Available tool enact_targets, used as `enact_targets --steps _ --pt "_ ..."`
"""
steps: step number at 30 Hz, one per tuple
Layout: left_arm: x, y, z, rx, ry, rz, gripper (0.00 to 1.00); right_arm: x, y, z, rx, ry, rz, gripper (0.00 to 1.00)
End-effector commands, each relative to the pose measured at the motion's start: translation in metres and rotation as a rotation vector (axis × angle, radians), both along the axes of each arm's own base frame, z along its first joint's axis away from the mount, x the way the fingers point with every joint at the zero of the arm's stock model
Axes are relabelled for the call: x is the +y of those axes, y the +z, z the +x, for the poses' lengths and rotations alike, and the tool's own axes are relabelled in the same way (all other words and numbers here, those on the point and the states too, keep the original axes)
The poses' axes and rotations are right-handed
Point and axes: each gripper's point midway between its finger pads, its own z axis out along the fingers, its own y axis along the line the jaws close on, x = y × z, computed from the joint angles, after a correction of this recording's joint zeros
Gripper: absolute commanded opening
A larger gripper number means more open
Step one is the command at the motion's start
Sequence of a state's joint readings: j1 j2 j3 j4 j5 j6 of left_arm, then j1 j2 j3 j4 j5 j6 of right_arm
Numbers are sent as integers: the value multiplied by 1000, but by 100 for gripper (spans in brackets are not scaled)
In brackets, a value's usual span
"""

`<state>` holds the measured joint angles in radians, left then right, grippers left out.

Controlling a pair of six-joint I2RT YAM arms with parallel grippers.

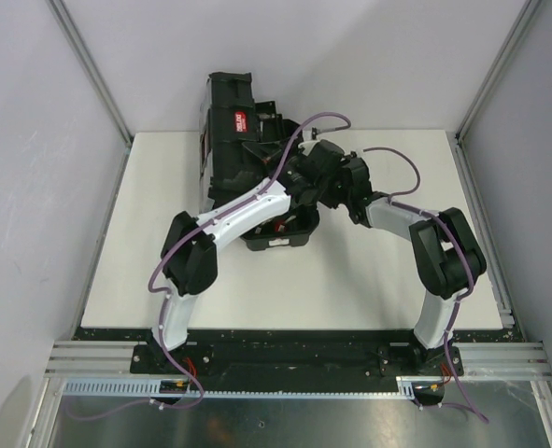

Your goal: Pack the tool kit

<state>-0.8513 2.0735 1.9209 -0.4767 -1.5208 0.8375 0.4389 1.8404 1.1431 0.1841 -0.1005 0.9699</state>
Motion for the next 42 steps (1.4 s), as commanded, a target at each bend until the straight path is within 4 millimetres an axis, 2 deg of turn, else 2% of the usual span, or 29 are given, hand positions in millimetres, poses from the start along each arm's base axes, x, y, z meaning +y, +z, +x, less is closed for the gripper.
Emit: enact_targets --steps 1,5,14,22,28,32,39,42 --pt "-62 30 -8 -185 -184 -308 0 98 4 -69 137 258 228 9" --pt "-66 16 -7 -165 -169 -270 0 107 -1 -70 162 235 261 9" --pt "-64 -10 -8 -144 -156 -242 0 138 5 -77 177 248 396 9" --pt "-63 -20 -8 -130 -150 -223 0 163 1 -100 205 314 427 8" --pt "-63 -33 -9 -110 -137 -184 0 164 -3 -104 207 320 411 8" --pt "-64 -41 -8 -104 -130 -169 16 163 -9 -104 204 310 399 7" --pt "-68 -54 -7 -96 -119 -146 22 157 -27 -101 207 281 422 7" --pt "-73 -55 -6 -99 -120 -145 41 155 -29 -100 194 273 423 7"
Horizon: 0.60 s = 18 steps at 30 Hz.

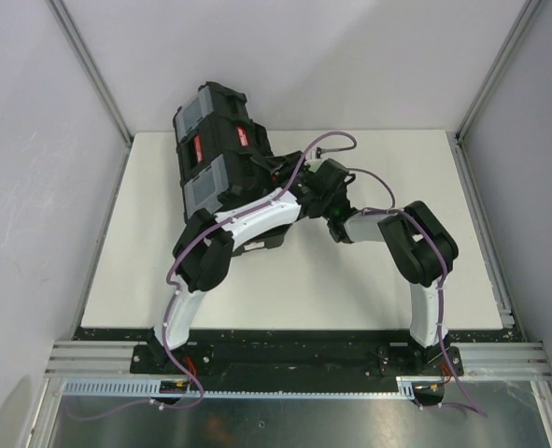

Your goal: Pack the tool kit

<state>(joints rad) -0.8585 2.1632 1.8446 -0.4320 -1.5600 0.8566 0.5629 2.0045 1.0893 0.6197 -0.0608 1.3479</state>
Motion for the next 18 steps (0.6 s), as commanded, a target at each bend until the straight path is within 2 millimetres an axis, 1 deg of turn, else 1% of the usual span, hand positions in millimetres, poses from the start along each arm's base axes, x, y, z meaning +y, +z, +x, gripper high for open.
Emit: enact_targets --steps 1,3,4,9,14,18 --pt "-64 -3 -9 -166 -146 -273 48 80 -29 -100 124 363 53 7" --pt "-68 -2 -8 -171 -149 -281 60 80 -30 -100 122 360 54 7" --pt "-70 0 -7 -174 -153 -287 64 79 -31 -99 121 355 55 7" --pt "-79 11 -6 -201 -170 -333 72 71 -35 -95 125 329 43 8" --pt "-93 37 -11 -263 -219 -456 84 60 -38 -88 125 291 -7 9" --pt "-101 54 -16 -309 -257 -559 90 54 -34 -83 103 269 -37 10"
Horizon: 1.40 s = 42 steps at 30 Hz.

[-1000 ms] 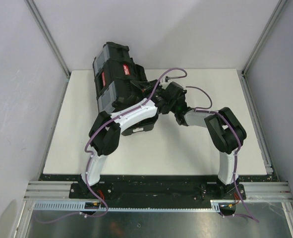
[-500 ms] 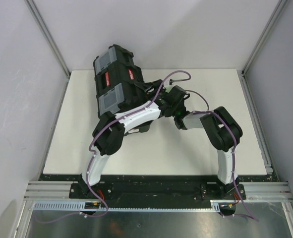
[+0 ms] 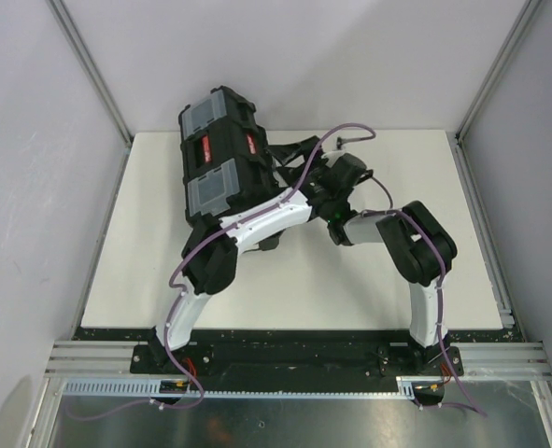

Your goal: Pack the tool kit

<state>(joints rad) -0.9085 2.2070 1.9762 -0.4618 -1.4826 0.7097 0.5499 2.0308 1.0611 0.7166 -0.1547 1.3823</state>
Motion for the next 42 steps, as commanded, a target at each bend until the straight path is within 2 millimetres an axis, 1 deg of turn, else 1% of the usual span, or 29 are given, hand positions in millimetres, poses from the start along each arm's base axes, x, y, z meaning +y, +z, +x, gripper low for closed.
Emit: enact_targets --steps 1,5,8,11,14,16,19,21,24,28,30,32,34,36,38,41,42 --pt "-63 56 -22 -228 -156 -394 90 48 -32 -74 87 201 -116 10" --pt "-68 65 -24 -254 -186 -473 93 45 -33 -72 81 189 -135 10" --pt "-67 70 -25 -268 -193 -506 94 43 -38 -72 92 185 -146 10" --pt "-62 82 -27 -290 -202 -555 94 41 -40 -72 94 179 -161 10" --pt "-51 96 -27 -314 -200 -597 95 36 -40 -70 89 165 -186 11" --pt "-37 102 -23 -327 -178 -601 95 32 -40 -68 88 154 -208 11" --pt "-10 106 -16 -344 -133 -601 96 24 -41 -68 79 132 -242 13" --pt "8 108 -11 -355 -106 -605 96 15 -40 -66 64 111 -266 17" --pt "38 114 -6 -375 -70 -620 98 0 -32 -63 43 83 -300 26" --pt "75 118 -2 -381 -55 -661 99 -22 -20 -59 26 68 -334 42" --pt "89 113 -3 -348 -77 -727 99 -34 -18 -61 27 77 -350 46" --pt "94 97 -2 -263 -126 -864 100 -43 -19 -64 34 100 -334 48" --pt "97 78 -8 -186 -159 -1009 100 -47 -22 -70 40 138 -308 50" --pt "101 64 -18 -130 -182 -1133 100 -44 -22 -75 38 180 -282 51" --pt "106 54 -26 -90 -190 -1237 99 -39 -23 -79 46 212 -255 54" --pt "124 43 -34 -72 -161 -1354 99 -34 -28 -85 73 247 -224 62" --pt "134 40 -36 -79 -141 -1388 99 -30 -28 -86 71 263 -209 64"
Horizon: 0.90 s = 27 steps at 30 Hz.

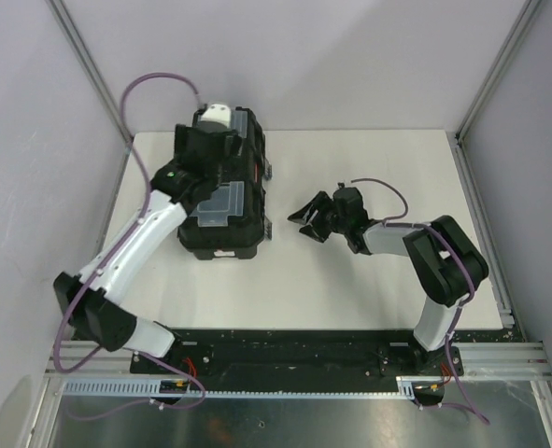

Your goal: Pack the tool kit

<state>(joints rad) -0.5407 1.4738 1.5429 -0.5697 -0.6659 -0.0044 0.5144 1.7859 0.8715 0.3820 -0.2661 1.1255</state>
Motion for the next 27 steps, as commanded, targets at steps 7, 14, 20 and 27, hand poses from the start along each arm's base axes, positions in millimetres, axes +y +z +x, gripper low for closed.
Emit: enact_targets --steps 7,14,20,27 --pt "52 -27 -28 63 47 -502 99 36 3 -27 47 138 165 68" --pt "56 -107 -36 260 105 -662 99 55 -14 -47 171 102 279 32" --pt "36 -136 -50 337 43 -763 99 64 -20 -57 217 56 261 27" --pt "21 -153 -67 402 17 -847 98 77 -38 -59 282 -28 276 23"
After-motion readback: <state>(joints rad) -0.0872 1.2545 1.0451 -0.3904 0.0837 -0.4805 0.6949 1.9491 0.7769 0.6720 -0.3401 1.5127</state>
